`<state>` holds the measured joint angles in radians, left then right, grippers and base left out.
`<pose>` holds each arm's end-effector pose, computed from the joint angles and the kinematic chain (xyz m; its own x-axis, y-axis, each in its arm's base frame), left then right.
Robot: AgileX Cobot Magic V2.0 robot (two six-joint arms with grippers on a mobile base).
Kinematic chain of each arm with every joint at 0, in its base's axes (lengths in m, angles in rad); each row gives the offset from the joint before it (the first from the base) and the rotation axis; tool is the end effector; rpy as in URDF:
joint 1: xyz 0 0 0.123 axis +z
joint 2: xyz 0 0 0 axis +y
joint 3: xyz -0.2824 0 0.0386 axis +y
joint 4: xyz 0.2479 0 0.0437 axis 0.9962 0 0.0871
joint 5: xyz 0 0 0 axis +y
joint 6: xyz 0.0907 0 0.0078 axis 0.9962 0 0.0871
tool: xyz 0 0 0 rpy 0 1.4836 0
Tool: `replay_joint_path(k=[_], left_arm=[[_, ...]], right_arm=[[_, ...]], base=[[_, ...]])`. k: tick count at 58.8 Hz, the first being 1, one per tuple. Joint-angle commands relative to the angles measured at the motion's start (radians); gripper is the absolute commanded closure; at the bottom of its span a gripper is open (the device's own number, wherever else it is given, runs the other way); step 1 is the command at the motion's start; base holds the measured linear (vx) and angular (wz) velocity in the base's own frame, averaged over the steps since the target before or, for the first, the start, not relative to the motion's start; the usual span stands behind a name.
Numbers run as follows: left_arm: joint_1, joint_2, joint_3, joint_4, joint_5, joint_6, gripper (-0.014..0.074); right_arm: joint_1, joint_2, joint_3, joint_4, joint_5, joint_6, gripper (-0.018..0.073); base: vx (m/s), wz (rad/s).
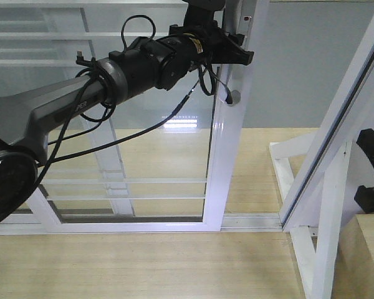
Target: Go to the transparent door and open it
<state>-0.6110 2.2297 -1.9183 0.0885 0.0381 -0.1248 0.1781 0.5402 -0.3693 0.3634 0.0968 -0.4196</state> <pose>0.4430 -0.3099 0.2646 -0.2329 0.1187 -0.9652 0.5629 0.8258 -0.0342 0.1165 0.0242 0.2864 -0.1582 -0.0871 -0.9836 -0.2199 0.9742 -0.0509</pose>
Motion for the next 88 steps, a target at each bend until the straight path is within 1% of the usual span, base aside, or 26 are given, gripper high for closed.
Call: replay_joint_path(k=[1,13,21,28,33,43,46,54,59,70,80,88], left_arm=[[0.076,-0.094,-0.035,0.000,-0.051,-0.009,0.0207],[0.118,-0.128,-0.035,0.007,-0.002,-0.006,0.0207],[0.150,-0.142,-0.035,0.016,0.082,-0.006,0.0207],[0.167,-0.152,-0.035,0.053,0.124,-0.006,0.0207],[0.173,-0.162,-0.035,0.066,0.137,-0.004,0.0207],[0.193,-0.197,-0.035,0.164,0.169,-0.008,0.0209],[0.194,-0.206,-0.035,0.164,0.176,-0.008,0.0209],[0.233,-0.224,-0.031,0.163,0.240,-0.009,0.0209],[0.257,-0.246,-0.001,0.162,0.269,-0.009,0.0209],[0.313,-0.338,0.141,0.164,0.236,-0.008,0.0209],[0.370,-0.444,0.315,0.182,0.148,-0.010,0.0209],[0.419,-0.518,0.449,0.181,0.068,-0.013,0.0209]], right_arm=[[-0.006,0.006,-0.029,-0.006,-0.070,-0.011,0.0237],[-0.006,0.006,-0.029,-0.006,-0.070,-0.011,0.0237],[-0.006,0.006,-0.029,-0.006,-0.070,-0.011,0.0237],[-0.006,0.006,-0.029,-0.006,-0.070,-0.011,0.0237],[-0.006,0.006,-0.029,-0.006,-0.070,-0.011,0.0237],[-0.006,0.006,-0.029,-0.006,-0.063,-0.011,0.0237],[-0.006,0.006,-0.029,-0.006,-0.063,-0.011,0.0237],[-0.006,0.006,-0.029,-0.006,-0.062,-0.011,0.0237],[-0.006,0.006,-0.029,-0.006,-0.062,-0.011,0.0237],[-0.006,0.006,-0.029,-0.006,-0.062,-0.011,0.0237],[-0.006,0.006,-0.029,-0.006,-0.062,-0.011,0.0237],[-0.006,0.006,-0.029,-0.006,-0.062,-0.011,0.0237]], base=[[0.00,0.00],[0.00,0.00],[0.00,0.00],[0.00,0.00],[0.00,0.00],[0.00,0.00],[0.00,0.00],[0.00,0.00],[0.00,0.01],[0.00,0.00],[0.00,0.00],[0.00,0.00]])
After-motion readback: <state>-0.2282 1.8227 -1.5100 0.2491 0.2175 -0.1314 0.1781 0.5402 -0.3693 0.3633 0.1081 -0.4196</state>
